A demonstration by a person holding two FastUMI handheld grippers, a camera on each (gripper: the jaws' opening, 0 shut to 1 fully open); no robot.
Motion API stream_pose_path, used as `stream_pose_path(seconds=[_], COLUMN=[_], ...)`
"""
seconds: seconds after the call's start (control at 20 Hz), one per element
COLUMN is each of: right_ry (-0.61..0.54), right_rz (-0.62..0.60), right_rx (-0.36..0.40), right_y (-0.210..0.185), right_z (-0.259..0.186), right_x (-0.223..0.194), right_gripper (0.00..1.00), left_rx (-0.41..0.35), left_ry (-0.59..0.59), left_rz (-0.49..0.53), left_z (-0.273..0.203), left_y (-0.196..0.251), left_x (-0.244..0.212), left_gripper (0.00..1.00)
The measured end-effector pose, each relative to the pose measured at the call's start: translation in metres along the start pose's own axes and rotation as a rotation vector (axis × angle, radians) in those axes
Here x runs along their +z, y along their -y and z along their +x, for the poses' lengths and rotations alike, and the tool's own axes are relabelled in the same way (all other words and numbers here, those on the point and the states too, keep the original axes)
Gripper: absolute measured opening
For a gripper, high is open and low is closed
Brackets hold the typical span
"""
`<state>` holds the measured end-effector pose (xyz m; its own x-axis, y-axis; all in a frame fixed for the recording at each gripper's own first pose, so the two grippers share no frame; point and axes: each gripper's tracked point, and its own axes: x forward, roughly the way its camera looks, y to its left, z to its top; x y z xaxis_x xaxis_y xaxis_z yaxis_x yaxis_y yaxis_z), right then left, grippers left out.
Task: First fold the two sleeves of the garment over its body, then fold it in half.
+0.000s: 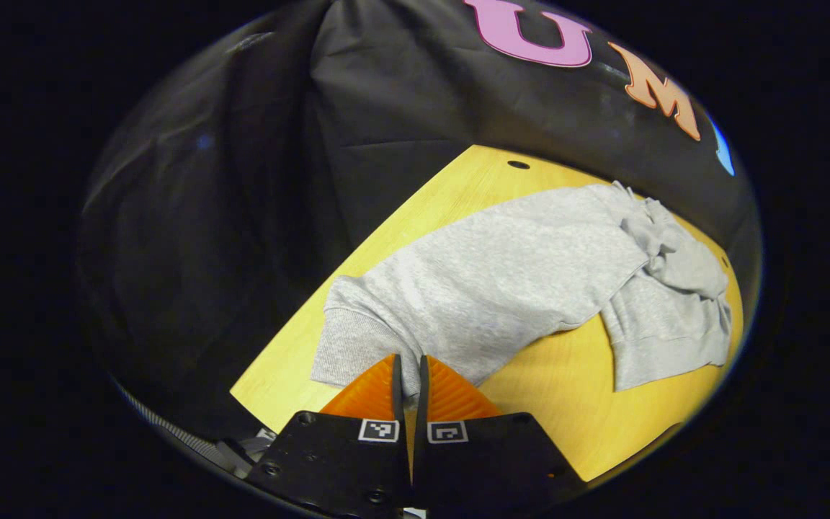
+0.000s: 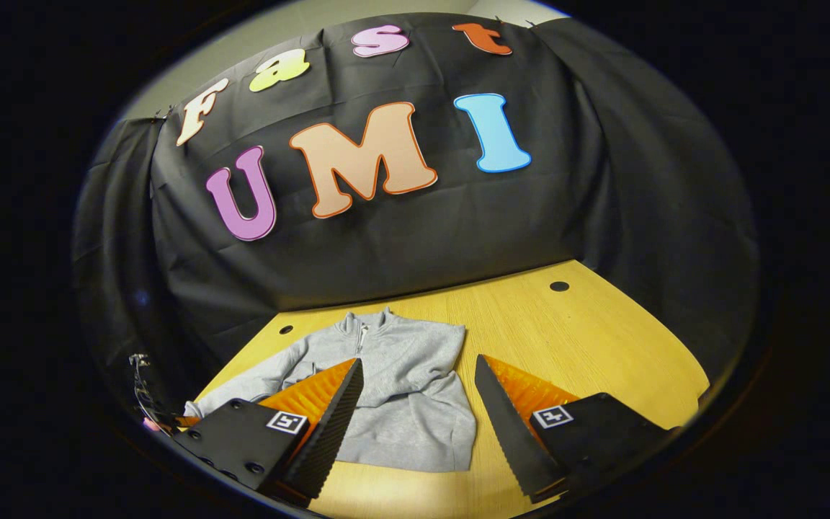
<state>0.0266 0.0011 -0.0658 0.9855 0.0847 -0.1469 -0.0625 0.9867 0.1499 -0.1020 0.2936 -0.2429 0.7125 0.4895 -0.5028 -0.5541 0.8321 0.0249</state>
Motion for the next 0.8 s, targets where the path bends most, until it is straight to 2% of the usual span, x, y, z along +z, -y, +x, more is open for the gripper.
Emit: stream_pose_path(seconds=[0.05, 0.1, 0.25, 0.3, 0.4, 0.45, 0.5, 0.8], right_ry=[-0.004, -0.005, -0.008, -0.007, -0.005, -0.004, -0.003, -0.036], right_rz=[-0.004, -0.006, -0.008, -0.004, 0.013, 0.023, 0.030, 0.017], right_rx=[0.001, 0.000, -0.007, -0.011, -0.015, -0.019, -0.023, -0.046], right_y=[-0.001, -0.001, 0.001, 0.001, 0.001, 0.002, 0.004, 0.013], right_z=[-0.003, -0.006, -0.015, -0.017, -0.020, -0.022, -0.022, -0.023], right_x=[-0.002, -0.002, -0.005, -0.005, -0.005, -0.005, -0.006, -0.017], right_gripper=[0.98, 0.93, 0.93, 0.98, 0.98, 0.98, 0.98, 0.97], left_rx=[-0.011, -0.028, -0.075, -0.092, -0.135, -0.163, -0.192, -0.405], left_ry=[0.010, 0.018, 0.060, 0.082, 0.120, 0.141, 0.166, 0.267], left_rz=[-0.018, -0.039, -0.068, -0.065, -0.056, -0.050, -0.038, 0.053], left_z=[-0.002, -0.005, -0.018, -0.023, -0.033, -0.037, -0.043, -0.077], left_y=[0.006, 0.014, 0.037, 0.044, 0.065, 0.079, 0.093, 0.209], left_x=[0.004, 0.009, 0.031, 0.042, 0.066, 0.081, 0.095, 0.166], left_gripper=[0.00, 0.00, 0.00, 0.00, 0.00, 0.02, 0.00, 0.00])
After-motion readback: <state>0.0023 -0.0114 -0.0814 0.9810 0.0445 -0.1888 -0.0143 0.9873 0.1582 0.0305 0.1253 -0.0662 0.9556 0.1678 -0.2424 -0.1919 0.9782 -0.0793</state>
